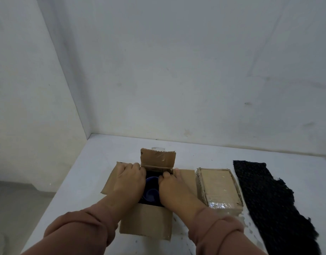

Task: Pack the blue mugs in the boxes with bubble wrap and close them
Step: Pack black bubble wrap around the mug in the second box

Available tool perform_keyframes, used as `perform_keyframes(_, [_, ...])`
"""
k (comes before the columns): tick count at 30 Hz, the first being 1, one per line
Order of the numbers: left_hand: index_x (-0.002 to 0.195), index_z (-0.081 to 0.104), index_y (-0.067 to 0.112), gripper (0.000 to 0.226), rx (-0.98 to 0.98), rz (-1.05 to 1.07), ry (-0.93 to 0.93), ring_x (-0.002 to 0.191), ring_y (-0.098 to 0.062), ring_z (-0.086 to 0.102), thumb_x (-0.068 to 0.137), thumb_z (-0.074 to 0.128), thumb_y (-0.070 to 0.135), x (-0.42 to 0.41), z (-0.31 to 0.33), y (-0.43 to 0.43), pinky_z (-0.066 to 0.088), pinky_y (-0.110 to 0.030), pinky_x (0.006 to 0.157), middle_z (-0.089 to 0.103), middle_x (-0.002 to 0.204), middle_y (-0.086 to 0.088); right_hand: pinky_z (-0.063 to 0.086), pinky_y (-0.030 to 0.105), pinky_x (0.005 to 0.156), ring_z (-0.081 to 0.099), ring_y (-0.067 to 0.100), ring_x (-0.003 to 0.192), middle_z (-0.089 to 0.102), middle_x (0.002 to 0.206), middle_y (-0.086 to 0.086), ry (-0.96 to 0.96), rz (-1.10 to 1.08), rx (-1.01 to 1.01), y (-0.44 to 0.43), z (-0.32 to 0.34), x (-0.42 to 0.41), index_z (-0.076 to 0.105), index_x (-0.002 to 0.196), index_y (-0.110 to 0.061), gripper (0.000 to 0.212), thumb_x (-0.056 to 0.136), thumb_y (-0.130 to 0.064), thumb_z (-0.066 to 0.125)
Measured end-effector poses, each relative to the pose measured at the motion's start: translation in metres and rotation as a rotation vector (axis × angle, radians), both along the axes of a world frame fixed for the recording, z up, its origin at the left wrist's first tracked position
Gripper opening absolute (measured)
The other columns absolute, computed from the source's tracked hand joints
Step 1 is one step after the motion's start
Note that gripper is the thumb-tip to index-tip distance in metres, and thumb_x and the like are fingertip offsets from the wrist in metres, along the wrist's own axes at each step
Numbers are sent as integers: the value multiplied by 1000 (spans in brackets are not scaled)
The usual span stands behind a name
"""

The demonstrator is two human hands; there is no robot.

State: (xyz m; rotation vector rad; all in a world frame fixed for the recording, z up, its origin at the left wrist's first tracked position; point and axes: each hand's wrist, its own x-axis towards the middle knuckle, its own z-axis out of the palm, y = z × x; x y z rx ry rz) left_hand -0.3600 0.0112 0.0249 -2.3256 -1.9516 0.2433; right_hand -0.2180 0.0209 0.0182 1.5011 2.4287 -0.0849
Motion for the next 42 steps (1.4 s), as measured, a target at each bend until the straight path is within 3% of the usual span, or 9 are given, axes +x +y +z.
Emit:
perform_keyframes(10, [115, 51, 23, 30, -19, -69, -108, 111, -20, 45, 86, 46, 27, -8, 6, 1, 26, -36, 98, 54, 119, 4, -7, 54, 115, 47, 32, 117, 43, 134, 19, -50, -21, 12, 0, 2, -6, 27, 143, -3, 61, 92, -28, 48])
perform_keyframes(15, [127, 48, 26, 42, -197, -86, 18, 126, -24, 34, 85, 52, 29, -15, 8, 7, 4, -57, 113, 47, 128, 2, -4, 53, 116, 49, 33, 114, 43, 133, 20, -27, -27, 12, 0, -1, -8, 30, 141, -3, 57, 92, -26, 47])
perform_keyframes(21, [127, 47, 24, 40, -221, -50, 21, 128, -25, 33, 87, 51, 28, -14, 7, 4, -2, -62, 112, 46, 128, -2, 2, 49, 117, 49, 31, 111, 47, 128, 18, 31, -37, 7, -3, 0, -6, 35, 137, -3, 53, 91, -25, 48])
perform_keyframes(24, [122, 49, 25, 36, -153, -82, -49, 123, -23, 39, 87, 49, 31, -4, 14, -4, 11, -58, 113, 50, 126, 3, 19, 39, 114, 46, 30, 113, 49, 127, 14, 237, -47, 43, -4, 2, 3, 46, 130, -6, 44, 88, -21, 49])
perform_keyframes(27, [115, 56, 21, 37, -7, -112, -283, 114, -24, 47, 83, 44, 35, 26, 17, -12, 27, -45, 104, 57, 121, 3, 39, 32, 92, 52, 28, 106, 57, 119, 12, 475, -85, 112, -7, 9, 18, 59, 116, -6, 33, 89, -21, 46])
perform_keyframes(31, [125, 47, 25, 33, -25, -84, -521, 116, -20, 44, 93, 40, 27, 88, 27, -10, 31, -33, 97, 49, 128, 4, 46, 31, 76, 57, 25, 86, 63, 92, 12, 812, -318, 244, -12, 20, 67, 66, 87, -4, 40, 79, -25, 33])
perform_keyframes(35, [131, 45, 22, 41, -106, -199, -780, 119, -16, 45, 90, 46, 17, 161, 32, -15, 34, -26, 99, 47, 133, 2, 36, 13, 74, 58, 18, 83, 66, 89, 10, 1001, -541, 415, -27, 31, 153, 70, 85, -4, 34, 77, -22, 42])
perform_keyframes(39, [127, 51, 15, 37, -279, -247, -960, 121, -18, 45, 92, 42, 6, 242, 31, -34, 34, -21, 95, 48, 132, -4, 38, 20, 76, 59, 24, 99, 65, 107, 9, 813, -875, 244, -37, 11, 249, 69, 101, -9, 23, 85, -8, 51])
perform_keyframes(42, [128, 50, 15, 41, -509, -141, -1013, 118, -20, 48, 92, 37, 2, 294, 18, -45, 37, -22, 88, 47, 132, -6, 44, 27, 81, 58, 28, 104, 60, 116, 13, 494, -870, -25, -49, -25, 301, 65, 109, -10, 29, 83, -13, 54])
